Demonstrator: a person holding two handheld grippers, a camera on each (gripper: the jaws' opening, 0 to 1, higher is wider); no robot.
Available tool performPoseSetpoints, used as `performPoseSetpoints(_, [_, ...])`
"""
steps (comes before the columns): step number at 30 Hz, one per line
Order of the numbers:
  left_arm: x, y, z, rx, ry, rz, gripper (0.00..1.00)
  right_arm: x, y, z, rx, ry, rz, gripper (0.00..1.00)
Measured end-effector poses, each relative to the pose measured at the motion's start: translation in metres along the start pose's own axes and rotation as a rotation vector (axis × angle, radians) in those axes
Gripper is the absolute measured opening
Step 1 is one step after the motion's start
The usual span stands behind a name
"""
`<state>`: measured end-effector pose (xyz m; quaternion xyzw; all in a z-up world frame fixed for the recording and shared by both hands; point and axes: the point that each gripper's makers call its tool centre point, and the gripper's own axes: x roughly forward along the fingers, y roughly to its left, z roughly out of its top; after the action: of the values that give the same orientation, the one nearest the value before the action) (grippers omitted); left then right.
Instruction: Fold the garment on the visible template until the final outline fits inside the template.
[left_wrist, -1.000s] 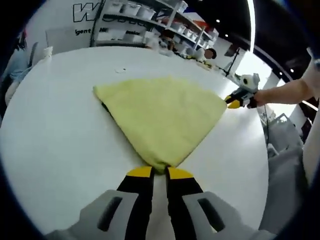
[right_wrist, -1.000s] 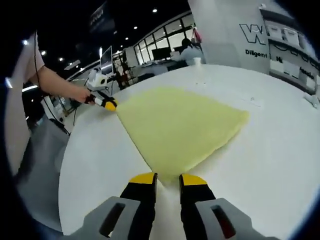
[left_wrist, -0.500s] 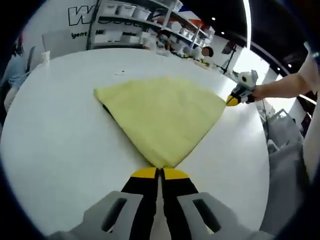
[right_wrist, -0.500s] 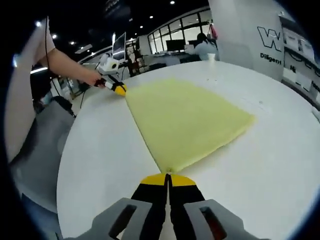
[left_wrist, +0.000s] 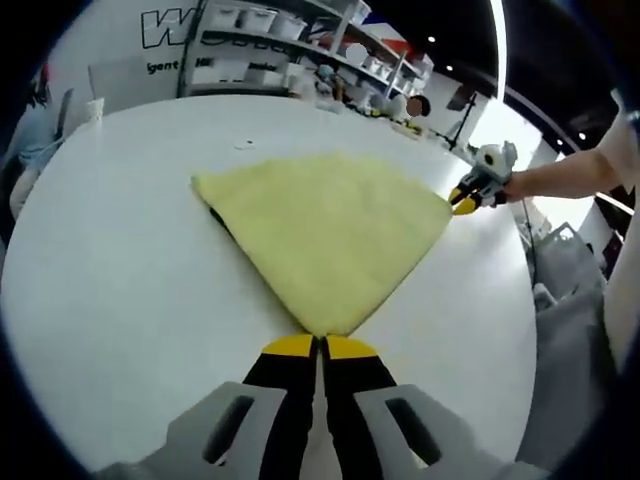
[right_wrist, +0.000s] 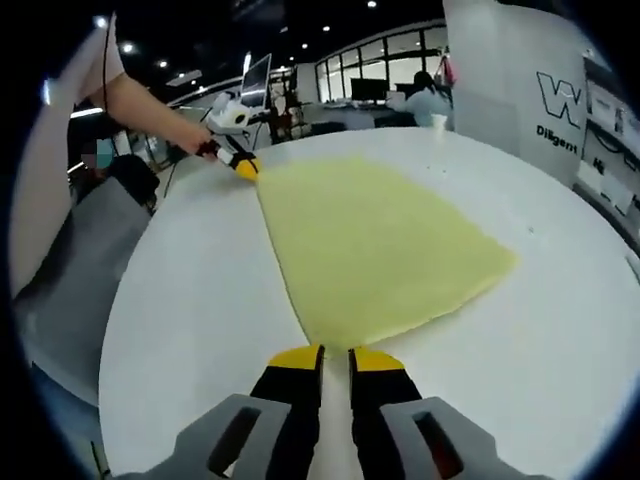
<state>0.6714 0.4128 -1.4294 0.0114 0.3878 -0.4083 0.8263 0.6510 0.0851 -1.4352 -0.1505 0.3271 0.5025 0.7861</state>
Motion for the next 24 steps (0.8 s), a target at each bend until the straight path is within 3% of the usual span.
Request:
performPoseSetpoints(11, [0.001,0.002,0.0,0.003,0.002,0.002,0.01,-0.005,0.0,-0.002,-0.038,0.015,0.03,0.0])
performPoseSetpoints(19, [-0.005,0.006,-0.004,0.008,0.012,0.004,0.0,-0.023,-0.007,-0.013,-0.054,0.046,0.057,0.0])
performPoseSetpoints(21, [-0.005,0.005,-0.007,0.025,0.025,0.005,0.01,-0.025,-0.01,-0.026,-0.087,0.108,0.044,0.0])
performPoseSetpoints(24, [-0.007,0.008,-0.01,-0.008,0.028,0.014,0.01,-0.025,-0.004,-0.029,-0.058,0.083,0.053,0.0])
